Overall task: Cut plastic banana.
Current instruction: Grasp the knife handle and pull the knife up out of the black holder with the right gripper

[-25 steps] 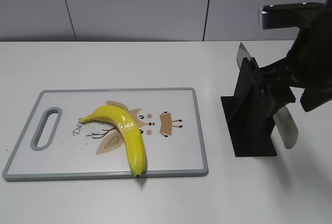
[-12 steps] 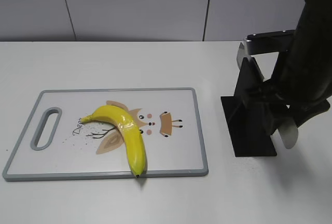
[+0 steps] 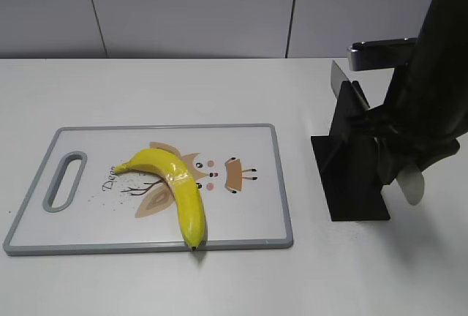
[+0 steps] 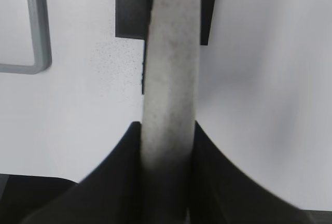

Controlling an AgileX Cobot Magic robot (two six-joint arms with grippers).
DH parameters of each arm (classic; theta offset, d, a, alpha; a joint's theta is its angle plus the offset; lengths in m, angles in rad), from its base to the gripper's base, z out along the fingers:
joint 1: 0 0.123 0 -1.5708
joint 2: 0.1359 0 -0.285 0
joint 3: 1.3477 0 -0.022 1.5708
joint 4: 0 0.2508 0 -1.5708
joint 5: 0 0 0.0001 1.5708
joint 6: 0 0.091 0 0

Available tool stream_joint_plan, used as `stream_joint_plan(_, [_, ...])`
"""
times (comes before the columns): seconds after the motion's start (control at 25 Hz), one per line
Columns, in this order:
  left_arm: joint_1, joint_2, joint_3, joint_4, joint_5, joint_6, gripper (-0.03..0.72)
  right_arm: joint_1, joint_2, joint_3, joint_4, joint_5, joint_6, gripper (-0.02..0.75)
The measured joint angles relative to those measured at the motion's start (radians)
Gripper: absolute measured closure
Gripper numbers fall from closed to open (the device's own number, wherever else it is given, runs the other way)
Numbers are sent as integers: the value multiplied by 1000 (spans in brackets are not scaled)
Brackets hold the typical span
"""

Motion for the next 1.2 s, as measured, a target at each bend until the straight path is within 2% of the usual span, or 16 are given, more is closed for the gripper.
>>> stream_joint_plan(0.32, [0,0,0,0,0,0,146,0,-25,-109,0,81,8,536])
stream_joint_plan(0.68, [0,0,0,0,0,0,146,1,-111,-248,-90,116,21,542])
stream_joint_plan(1.2, [0,0,0,0,0,0,146,2,-140,-420,-160,134,21,544])
